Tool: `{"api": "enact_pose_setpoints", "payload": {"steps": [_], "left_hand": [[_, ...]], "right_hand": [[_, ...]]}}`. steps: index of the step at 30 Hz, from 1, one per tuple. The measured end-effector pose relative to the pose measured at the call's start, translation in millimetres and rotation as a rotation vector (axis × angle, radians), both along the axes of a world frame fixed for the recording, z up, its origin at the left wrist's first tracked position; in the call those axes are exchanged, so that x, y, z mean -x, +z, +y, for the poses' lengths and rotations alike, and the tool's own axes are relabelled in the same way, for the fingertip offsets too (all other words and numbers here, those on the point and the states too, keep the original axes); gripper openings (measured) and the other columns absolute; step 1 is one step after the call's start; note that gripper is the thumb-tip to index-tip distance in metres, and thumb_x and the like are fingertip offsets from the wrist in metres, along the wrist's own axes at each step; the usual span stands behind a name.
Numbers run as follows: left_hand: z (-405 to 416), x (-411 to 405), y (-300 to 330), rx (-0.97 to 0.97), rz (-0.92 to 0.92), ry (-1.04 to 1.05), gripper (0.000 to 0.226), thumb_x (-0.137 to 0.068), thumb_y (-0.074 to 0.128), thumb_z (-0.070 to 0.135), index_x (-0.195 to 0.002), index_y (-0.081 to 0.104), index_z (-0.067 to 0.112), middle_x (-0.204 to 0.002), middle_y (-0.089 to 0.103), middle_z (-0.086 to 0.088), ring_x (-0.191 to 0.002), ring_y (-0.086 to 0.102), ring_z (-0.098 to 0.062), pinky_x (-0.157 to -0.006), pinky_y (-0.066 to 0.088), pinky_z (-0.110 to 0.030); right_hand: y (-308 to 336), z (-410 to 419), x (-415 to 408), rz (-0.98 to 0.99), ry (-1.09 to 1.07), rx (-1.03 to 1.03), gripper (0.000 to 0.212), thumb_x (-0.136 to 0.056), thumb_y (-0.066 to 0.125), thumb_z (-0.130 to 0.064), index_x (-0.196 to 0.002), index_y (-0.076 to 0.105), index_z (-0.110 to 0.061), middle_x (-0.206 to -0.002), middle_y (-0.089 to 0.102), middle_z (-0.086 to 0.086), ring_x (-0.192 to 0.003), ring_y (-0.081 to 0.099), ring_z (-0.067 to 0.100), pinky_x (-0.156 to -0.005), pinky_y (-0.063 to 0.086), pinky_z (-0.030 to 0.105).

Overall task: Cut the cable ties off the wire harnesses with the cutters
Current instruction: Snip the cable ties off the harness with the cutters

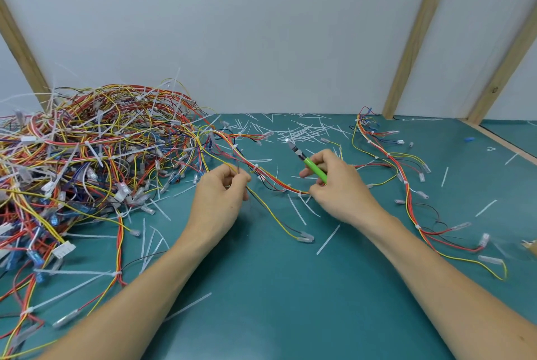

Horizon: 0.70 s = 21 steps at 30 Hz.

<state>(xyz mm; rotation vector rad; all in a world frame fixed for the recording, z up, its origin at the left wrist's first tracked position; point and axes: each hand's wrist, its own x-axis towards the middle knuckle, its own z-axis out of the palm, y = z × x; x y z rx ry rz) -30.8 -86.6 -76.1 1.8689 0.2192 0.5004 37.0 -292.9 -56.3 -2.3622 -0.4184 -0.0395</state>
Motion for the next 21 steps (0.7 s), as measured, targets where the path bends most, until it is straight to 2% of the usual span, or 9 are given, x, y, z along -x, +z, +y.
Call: {"api": "enact_pose_setpoints", "payload": {"steps": [2,4,8,11,14,17,19,21], "left_hand": [[2.0,-2.6,-1.9,-0.055,-0.014,0.034,0.018,-0.093,0.051,0.015,-0.084,0.066,0.018,-0.058,0.061,0.006,-0.045,0.046,-0.003,-0.052,0.037,-0.024],[4.9,-4.8,-4.1,-0.096,-0.012,0.051,0.019,-0.095,0.052,0.011,-0.085,0.065,0.02,-0.058,0.06,0.006,-0.046,0.047,-0.003,-0.053,0.037,-0.024],[9.6,-6.9,-6.8,-0.128,0.002,0.083,0.019,-0.099,0.057,0.024,-0.084,0.061,0.013,-0.06,0.064,-0.001,-0.049,0.045,-0.01,-0.058,0.041,-0.031],[11.1,-8.2,-7.4,-0.119,0.018,0.115,0.019,-0.098,0.057,0.025,-0.083,0.059,0.013,-0.062,0.067,0.0,-0.047,0.046,-0.007,-0.057,0.04,-0.03],[16.3,-11.1,-8.5,-0.011,0.034,0.165,0.013,-0.095,0.061,0.025,-0.09,0.051,0.019,-0.065,0.068,0.001,-0.049,0.049,-0.011,-0.056,0.039,-0.03],[22.6,-14.7,-9.6,0.246,0.032,0.214,0.029,-0.093,0.067,0.021,-0.093,0.038,0.022,-0.065,0.061,0.001,-0.04,0.04,-0.012,-0.041,0.031,-0.023],[25.7,-16.2,-7.8,0.371,-0.017,0.276,0.037,-0.09,0.07,0.016,-0.097,0.033,0.018,-0.066,0.056,-0.003,-0.036,0.039,-0.011,-0.038,0.028,-0.022],[26.2,-13.7,-4.1,0.355,-0.078,0.34,0.04,-0.088,0.069,0.017,-0.099,0.031,0.019,-0.057,0.057,0.005,-0.044,0.048,-0.019,-0.045,0.033,-0.029]], "right_hand": [[0.2,-1.5,0.5,0.021,0.039,0.022,0.038,-0.082,0.056,0.002,-0.107,0.052,-0.027,-0.101,0.071,-0.02,-0.089,0.06,0.008,-0.084,0.05,0.036],[-1.7,-1.3,0.4,0.027,0.063,0.058,0.037,-0.082,0.06,-0.001,-0.104,0.053,-0.029,-0.097,0.072,-0.021,-0.088,0.061,0.006,-0.084,0.05,0.035],[-5.7,1.6,-0.2,-0.015,0.068,0.122,0.028,-0.085,0.072,-0.014,-0.1,0.055,-0.03,-0.09,0.072,-0.019,-0.089,0.066,0.01,-0.085,0.054,0.038],[-6.3,1.7,-0.6,-0.033,0.054,0.083,0.027,-0.086,0.075,-0.016,-0.101,0.057,-0.03,-0.088,0.072,-0.017,-0.086,0.068,0.011,-0.085,0.055,0.038],[-4.9,1.2,-0.7,-0.029,0.038,-0.098,0.028,-0.086,0.078,-0.013,-0.1,0.059,-0.027,-0.084,0.074,-0.015,-0.075,0.068,0.004,-0.076,0.052,0.028],[0.3,2.3,0.2,-0.042,0.029,-0.313,0.027,-0.085,0.08,-0.009,-0.096,0.062,-0.025,-0.08,0.075,-0.015,-0.071,0.066,0.002,-0.065,0.046,0.011],[5.4,3.6,1.2,-0.02,0.046,-0.466,0.028,-0.083,0.082,-0.005,-0.093,0.062,-0.022,-0.079,0.076,-0.011,-0.07,0.067,0.003,-0.068,0.048,0.012],[9.7,5.0,2.7,0.037,0.062,-0.582,0.027,-0.083,0.083,-0.004,-0.093,0.063,-0.019,-0.077,0.076,-0.008,-0.067,0.065,0.004,-0.07,0.049,0.018]]}}
